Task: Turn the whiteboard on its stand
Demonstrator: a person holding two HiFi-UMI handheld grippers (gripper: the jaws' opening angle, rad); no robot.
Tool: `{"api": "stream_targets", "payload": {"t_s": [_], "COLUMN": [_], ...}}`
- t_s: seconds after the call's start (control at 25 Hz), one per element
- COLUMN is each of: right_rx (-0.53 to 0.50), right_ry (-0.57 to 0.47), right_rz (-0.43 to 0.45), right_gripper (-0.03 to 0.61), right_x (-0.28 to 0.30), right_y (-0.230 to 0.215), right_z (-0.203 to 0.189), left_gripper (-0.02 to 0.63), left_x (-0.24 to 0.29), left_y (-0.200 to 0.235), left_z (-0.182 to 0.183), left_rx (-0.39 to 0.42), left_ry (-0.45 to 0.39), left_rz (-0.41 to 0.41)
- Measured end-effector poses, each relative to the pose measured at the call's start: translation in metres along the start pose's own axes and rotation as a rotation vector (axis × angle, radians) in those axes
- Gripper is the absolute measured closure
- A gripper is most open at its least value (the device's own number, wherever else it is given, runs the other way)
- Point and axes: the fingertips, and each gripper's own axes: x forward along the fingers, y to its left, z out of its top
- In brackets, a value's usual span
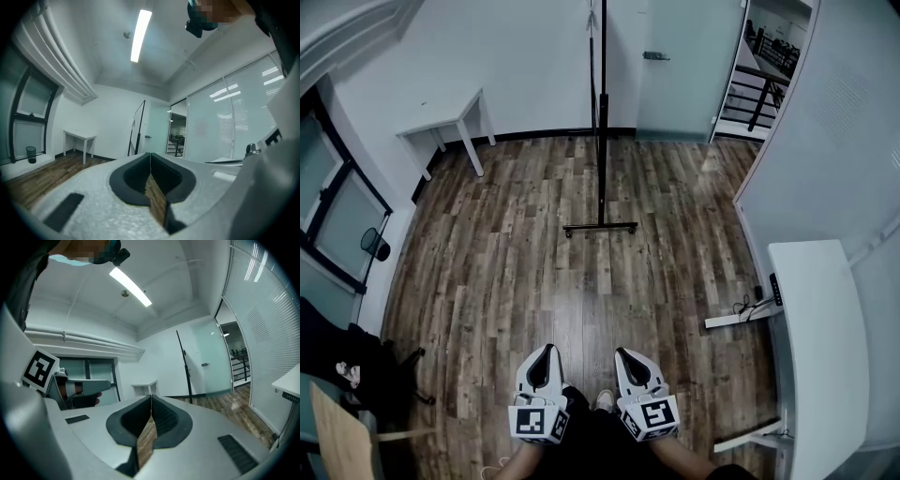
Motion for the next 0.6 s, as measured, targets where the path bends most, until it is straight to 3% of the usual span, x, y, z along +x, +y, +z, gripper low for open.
{"api": "stream_targets", "payload": {"t_s": [0.32, 0.6], "right_rx": [0.000, -0.007], "right_ry": [0.005, 0.029], "right_rz": [0.017, 0.013], "right_gripper": [0.565, 0.565], "right_x": [0.015, 0.058], "right_y": [-0.014, -0.039], "right_z": [-0.003, -0.002], "left_gripper": [0.595, 0.595], "left_x": [0.019, 0.074], "left_y": [-0.010, -0.003], "left_z": [-0.011, -0.016], "left_rx": [-0.005, -0.002], "left_ry": [0.015, 0.029], "left_rz": [-0.002, -0.039]}}
